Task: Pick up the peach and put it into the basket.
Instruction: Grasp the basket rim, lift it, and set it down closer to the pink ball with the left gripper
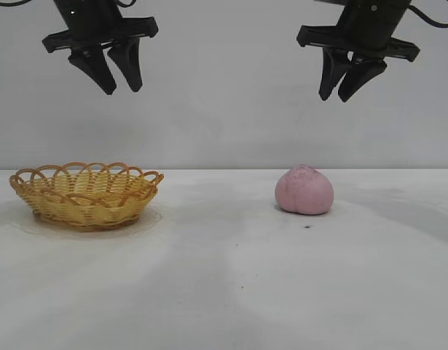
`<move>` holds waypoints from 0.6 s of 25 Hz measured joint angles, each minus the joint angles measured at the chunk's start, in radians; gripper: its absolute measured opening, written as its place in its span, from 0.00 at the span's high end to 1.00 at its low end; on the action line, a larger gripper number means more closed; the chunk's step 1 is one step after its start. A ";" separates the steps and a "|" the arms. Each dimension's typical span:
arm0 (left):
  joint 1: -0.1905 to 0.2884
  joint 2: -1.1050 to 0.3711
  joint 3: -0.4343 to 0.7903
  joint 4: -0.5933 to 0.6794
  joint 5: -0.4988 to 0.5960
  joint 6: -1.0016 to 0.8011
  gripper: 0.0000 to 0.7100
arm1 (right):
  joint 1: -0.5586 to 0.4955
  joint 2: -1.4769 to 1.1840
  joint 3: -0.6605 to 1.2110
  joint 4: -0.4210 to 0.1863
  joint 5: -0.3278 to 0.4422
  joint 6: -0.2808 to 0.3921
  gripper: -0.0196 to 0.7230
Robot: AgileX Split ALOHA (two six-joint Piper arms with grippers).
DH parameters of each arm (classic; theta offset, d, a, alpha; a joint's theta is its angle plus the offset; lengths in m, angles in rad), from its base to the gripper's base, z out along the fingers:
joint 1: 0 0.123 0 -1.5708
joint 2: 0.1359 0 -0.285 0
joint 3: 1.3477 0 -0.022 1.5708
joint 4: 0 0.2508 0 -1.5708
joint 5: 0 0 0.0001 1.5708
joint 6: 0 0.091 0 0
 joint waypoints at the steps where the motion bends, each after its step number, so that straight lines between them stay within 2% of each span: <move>1: 0.000 0.000 0.000 0.014 0.009 0.000 0.53 | 0.000 0.000 0.000 0.000 0.002 0.000 0.64; 6: 0.009 0.000 0.000 0.143 0.172 0.000 0.53 | 0.000 0.000 0.000 0.000 0.026 0.000 0.64; 11: 0.070 0.019 0.000 0.150 0.345 0.028 0.53 | 0.000 0.000 0.000 0.000 0.032 0.000 0.64; 15: 0.083 0.049 0.000 0.145 0.434 0.080 0.53 | 0.000 0.000 0.000 0.002 0.037 0.000 0.64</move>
